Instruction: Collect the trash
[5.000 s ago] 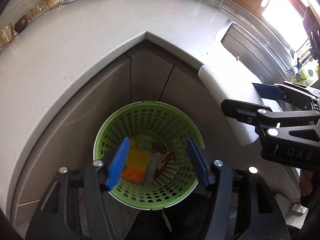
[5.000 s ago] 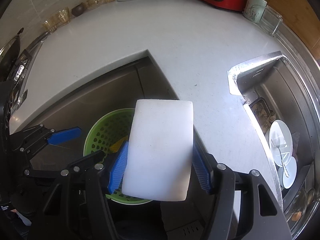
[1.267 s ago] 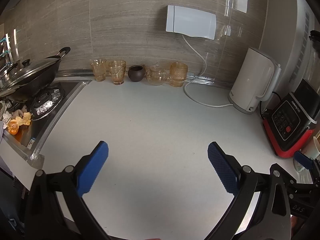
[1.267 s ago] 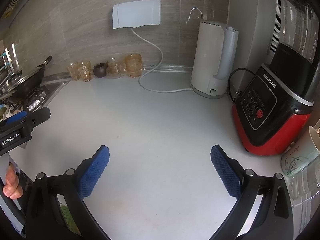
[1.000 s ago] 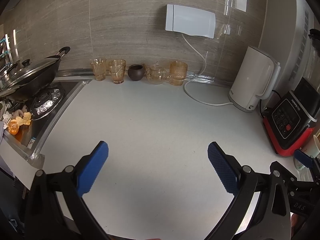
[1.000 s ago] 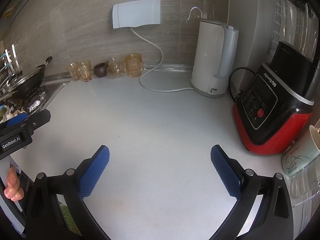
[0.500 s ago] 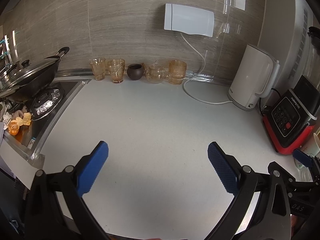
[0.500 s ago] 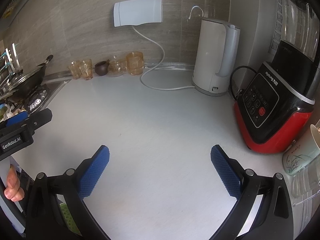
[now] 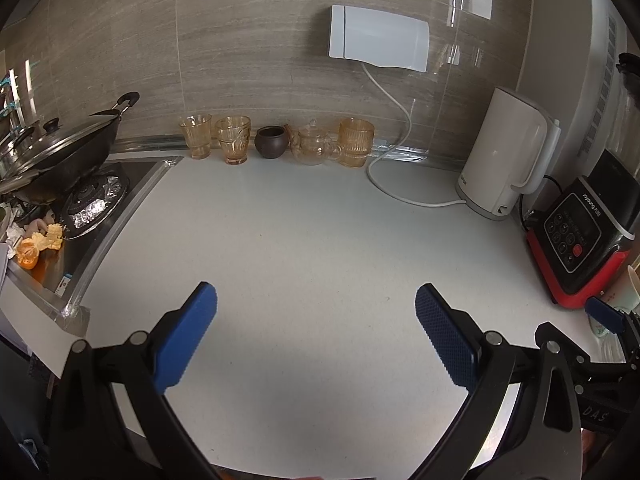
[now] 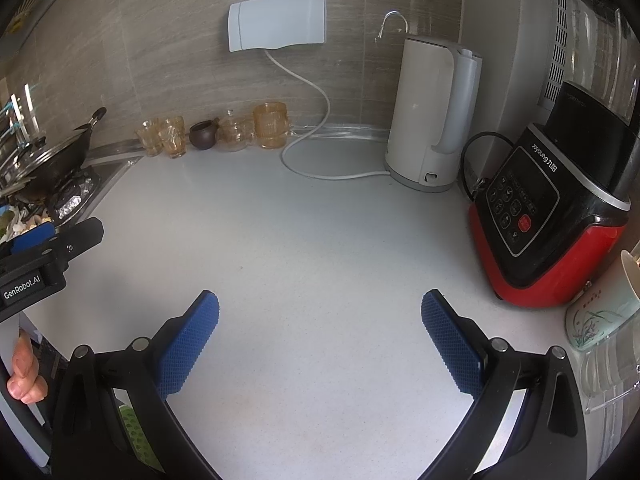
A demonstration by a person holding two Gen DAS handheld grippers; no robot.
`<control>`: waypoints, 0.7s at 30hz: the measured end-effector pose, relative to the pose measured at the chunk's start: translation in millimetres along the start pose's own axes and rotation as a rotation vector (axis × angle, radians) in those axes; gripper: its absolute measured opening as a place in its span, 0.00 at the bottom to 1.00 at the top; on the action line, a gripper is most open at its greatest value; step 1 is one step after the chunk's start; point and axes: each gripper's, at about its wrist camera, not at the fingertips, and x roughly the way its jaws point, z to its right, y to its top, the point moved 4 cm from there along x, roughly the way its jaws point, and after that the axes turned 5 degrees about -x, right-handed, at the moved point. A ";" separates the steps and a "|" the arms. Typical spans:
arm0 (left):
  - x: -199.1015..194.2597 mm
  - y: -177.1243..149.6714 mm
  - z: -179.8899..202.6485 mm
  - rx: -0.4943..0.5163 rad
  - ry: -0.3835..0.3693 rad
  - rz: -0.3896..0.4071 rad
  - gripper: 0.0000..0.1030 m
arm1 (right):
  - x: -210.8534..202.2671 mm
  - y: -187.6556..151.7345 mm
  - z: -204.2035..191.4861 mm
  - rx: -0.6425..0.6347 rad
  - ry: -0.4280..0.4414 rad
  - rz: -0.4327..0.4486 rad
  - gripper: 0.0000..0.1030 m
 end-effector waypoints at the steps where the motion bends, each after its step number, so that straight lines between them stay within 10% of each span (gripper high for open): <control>1: 0.1 0.0 0.0 0.000 0.001 0.000 0.92 | 0.2 0.1 -0.2 0.000 0.000 0.000 0.98; 21: 2.8 0.3 0.2 0.006 0.013 -0.013 0.92 | 3.9 -1.1 3.2 0.002 0.000 -0.005 0.98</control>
